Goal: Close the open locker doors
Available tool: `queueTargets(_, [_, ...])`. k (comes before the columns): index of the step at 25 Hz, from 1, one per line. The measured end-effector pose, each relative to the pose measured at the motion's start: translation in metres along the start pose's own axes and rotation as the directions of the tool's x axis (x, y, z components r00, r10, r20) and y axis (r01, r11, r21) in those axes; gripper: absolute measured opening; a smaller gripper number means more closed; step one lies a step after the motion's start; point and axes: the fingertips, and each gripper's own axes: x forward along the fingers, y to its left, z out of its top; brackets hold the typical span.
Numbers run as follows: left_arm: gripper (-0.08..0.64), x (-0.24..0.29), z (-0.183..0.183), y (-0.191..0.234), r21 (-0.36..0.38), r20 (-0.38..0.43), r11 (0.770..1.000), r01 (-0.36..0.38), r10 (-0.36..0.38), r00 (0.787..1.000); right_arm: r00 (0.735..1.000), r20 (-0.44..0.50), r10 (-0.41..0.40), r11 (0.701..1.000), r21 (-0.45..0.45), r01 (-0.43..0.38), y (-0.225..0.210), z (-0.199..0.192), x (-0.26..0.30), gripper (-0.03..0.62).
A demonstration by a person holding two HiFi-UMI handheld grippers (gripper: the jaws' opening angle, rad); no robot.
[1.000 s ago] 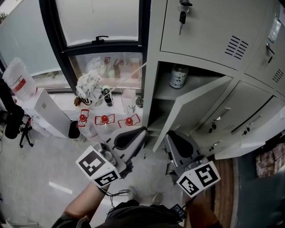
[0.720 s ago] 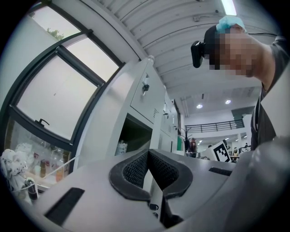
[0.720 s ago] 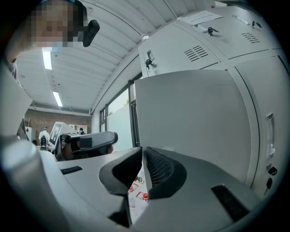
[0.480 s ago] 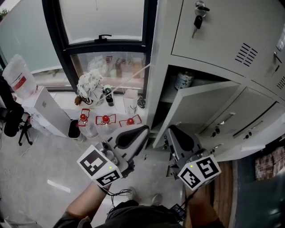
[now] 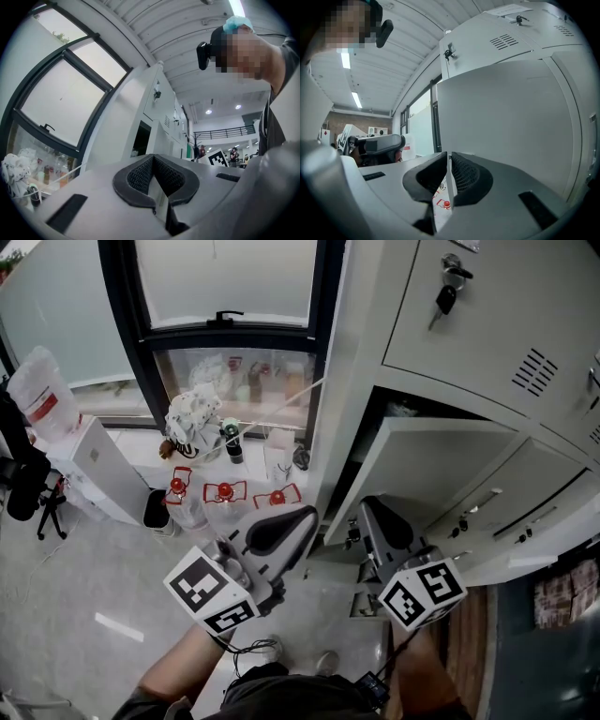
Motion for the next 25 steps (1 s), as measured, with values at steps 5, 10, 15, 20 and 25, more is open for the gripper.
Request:
queueTargets(5, [0.009, -0.001, 0.002, 0.003, -0.003, 0.009, 1.0, 0.001, -0.001, 1.0, 1.0, -0.008, -0.007, 1.0, -0.001, 0.007, -0.005, -0.003, 0.011, 0.017])
queueTargets(10, [0.009, -0.001, 0.003, 0.007, -0.002, 0.013, 1.0, -0.006, 0.006, 1.0, 1.0, -0.015, -0.019, 1.0, -0.002, 0.019, -0.011, -0.006, 0.02, 0.017])
queueTargets(15, [0.009, 0.001, 0.002, 0.017, 0.007, 0.007, 1.0, -0.018, 0.018, 1.0, 0.999, -0.019, -0.035, 0.999, 0.003, 0.036, -0.016, -0.008, 0.029, 0.017])
queueTargets(20, [0.009, 0.003, -0.001, 0.02, 0.006, -0.001, 1.0, -0.018, 0.018, 1.0, 0.998, -0.027, -0.049, 0.999, 0.01, 0.049, -0.025, -0.012, 0.035, 0.017])
queueTargets(25, [0.009, 0.004, -0.001, 0.024, 0.01, -0.005, 1.0, -0.017, 0.017, 1.0, 0.998, -0.026, -0.057, 0.998, 0.02, 0.058, -0.029, -0.014, 0.039, 0.017])
